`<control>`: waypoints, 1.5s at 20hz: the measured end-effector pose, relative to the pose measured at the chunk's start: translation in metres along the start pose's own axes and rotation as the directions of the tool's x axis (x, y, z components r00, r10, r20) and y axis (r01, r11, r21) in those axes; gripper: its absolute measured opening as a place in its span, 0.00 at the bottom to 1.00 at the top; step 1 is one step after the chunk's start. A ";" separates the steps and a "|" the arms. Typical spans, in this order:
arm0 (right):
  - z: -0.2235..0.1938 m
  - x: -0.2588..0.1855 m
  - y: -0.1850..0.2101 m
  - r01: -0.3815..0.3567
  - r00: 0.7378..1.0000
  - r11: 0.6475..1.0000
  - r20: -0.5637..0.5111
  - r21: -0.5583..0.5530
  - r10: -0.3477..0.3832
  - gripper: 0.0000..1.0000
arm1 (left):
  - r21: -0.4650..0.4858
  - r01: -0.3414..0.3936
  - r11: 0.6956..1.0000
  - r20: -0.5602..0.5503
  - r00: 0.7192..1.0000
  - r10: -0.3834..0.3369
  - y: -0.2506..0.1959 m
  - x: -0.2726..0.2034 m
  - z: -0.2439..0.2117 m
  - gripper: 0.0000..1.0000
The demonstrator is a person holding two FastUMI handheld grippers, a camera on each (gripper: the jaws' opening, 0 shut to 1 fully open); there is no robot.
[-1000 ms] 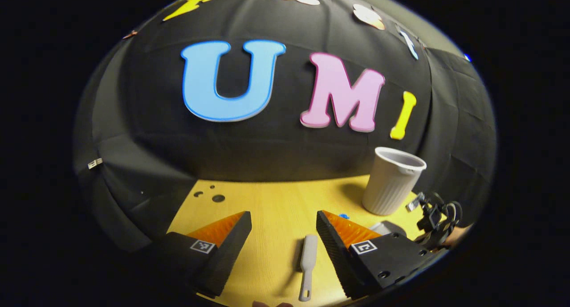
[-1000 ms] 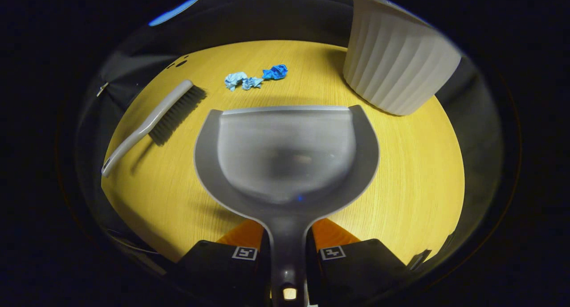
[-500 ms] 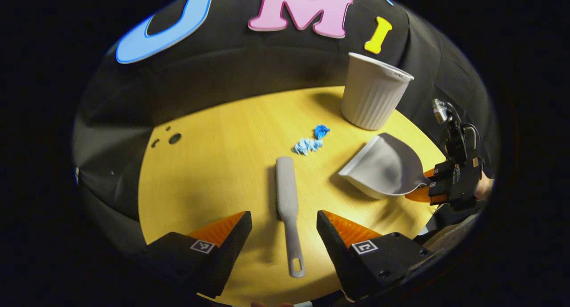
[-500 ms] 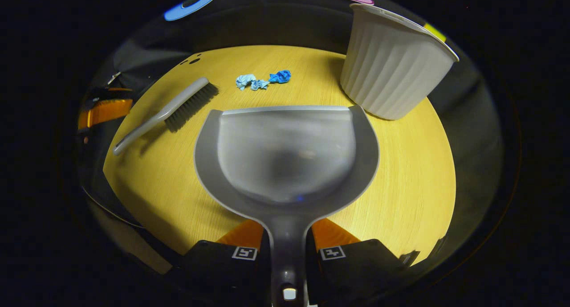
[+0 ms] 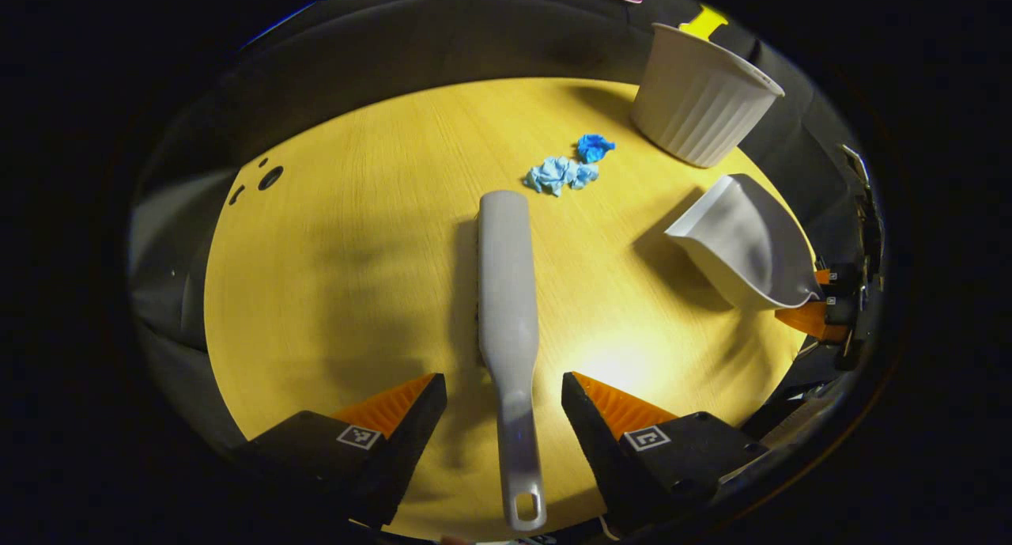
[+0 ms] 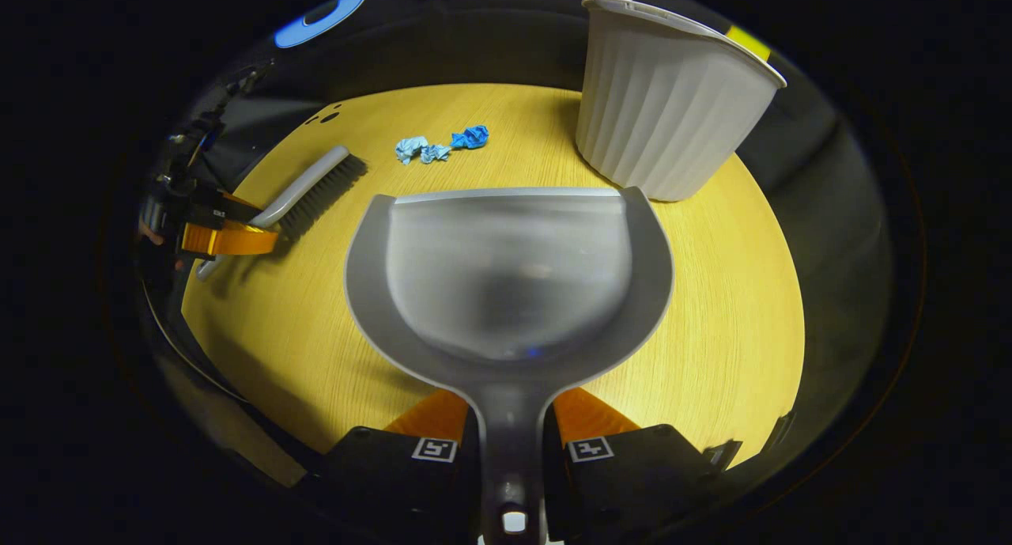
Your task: Pick up the small broom and dustpan from the desktop, sweep the trash into the dustpan with the broom, and then empty the trash into the garbage bin.
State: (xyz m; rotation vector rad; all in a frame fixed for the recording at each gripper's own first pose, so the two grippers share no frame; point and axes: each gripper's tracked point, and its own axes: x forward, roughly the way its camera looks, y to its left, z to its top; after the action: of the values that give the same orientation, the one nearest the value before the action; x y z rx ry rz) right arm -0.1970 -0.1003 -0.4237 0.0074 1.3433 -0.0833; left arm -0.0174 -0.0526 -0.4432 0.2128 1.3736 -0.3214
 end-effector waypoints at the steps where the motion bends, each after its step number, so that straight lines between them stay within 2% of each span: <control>1: -0.001 0.001 0.001 -0.004 1.000 1.000 -0.003 0.003 0.004 0.36 | -0.001 -0.005 1.000 -0.012 1.000 0.005 0.000 0.005 -0.002 0.96; 5: -0.004 0.002 0.002 -0.014 1.000 1.000 -0.014 0.014 0.014 0.36 | 0.000 -0.031 1.000 -0.055 0.998 0.031 0.003 0.021 -0.007 0.94; 7: -0.005 0.001 0.004 -0.019 1.000 1.000 -0.017 0.021 0.019 0.36 | 0.000 -0.058 0.998 -0.061 0.996 0.058 0.008 0.023 -0.007 0.85; 8: -0.004 0.002 0.004 -0.020 1.000 1.000 -0.019 0.021 0.020 0.36 | 0.000 -0.056 0.998 -0.043 0.998 0.056 0.006 0.022 -0.003 0.77; 10: -0.006 0.000 0.005 -0.022 0.999 1.000 -0.023 0.010 0.022 0.36 | 0.000 -0.058 0.998 -0.058 0.997 0.058 0.006 0.025 0.000 0.68; 11: -0.008 -0.001 0.005 -0.023 0.999 1.000 -0.024 0.001 0.023 0.36 | 0.003 -0.057 0.998 -0.050 0.997 0.057 0.006 0.030 0.002 0.67; 13: -0.008 -0.004 0.008 -0.032 0.999 0.999 -0.029 -0.011 0.031 0.36 | 0.037 -0.052 0.998 -0.054 0.997 0.054 0.007 0.030 0.006 0.32; 14: -0.009 -0.006 0.010 -0.038 0.999 0.999 -0.036 -0.017 0.037 0.36 | 0.054 -0.050 0.997 -0.056 0.997 0.053 0.008 0.031 0.010 0.30; 18: -0.009 -0.008 0.013 -0.041 0.997 0.994 -0.067 -0.100 0.034 0.36 | 0.064 -0.054 0.996 0.040 0.998 0.052 0.015 0.026 0.049 0.26; 21: -0.008 -0.010 0.018 -0.049 0.995 0.986 -0.091 -0.162 0.034 0.36 | 0.123 -0.044 0.991 0.100 0.994 0.032 0.018 0.026 0.088 0.28; 25: -0.004 -0.005 0.020 -0.071 0.990 0.984 -0.135 -0.162 0.049 0.36 | 0.242 -0.075 0.967 0.146 0.989 0.040 0.022 0.035 0.138 0.26; 28: 0.004 0.005 0.016 -0.087 0.986 0.982 -0.154 -0.169 0.061 0.36 | 0.290 -0.084 0.953 0.141 0.989 0.044 0.021 0.049 0.165 0.28; 30: 0.009 0.011 0.010 -0.084 0.985 0.981 -0.161 -0.173 0.056 0.36 | 0.325 -0.087 0.942 0.136 0.990 0.045 0.018 0.061 0.179 0.25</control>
State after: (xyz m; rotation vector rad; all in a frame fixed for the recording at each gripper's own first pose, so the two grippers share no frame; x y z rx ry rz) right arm -0.1850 -0.0915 -0.4323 -0.0928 1.5018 0.1008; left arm 0.1640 -0.1010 -0.4705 0.5079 1.1780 -0.5009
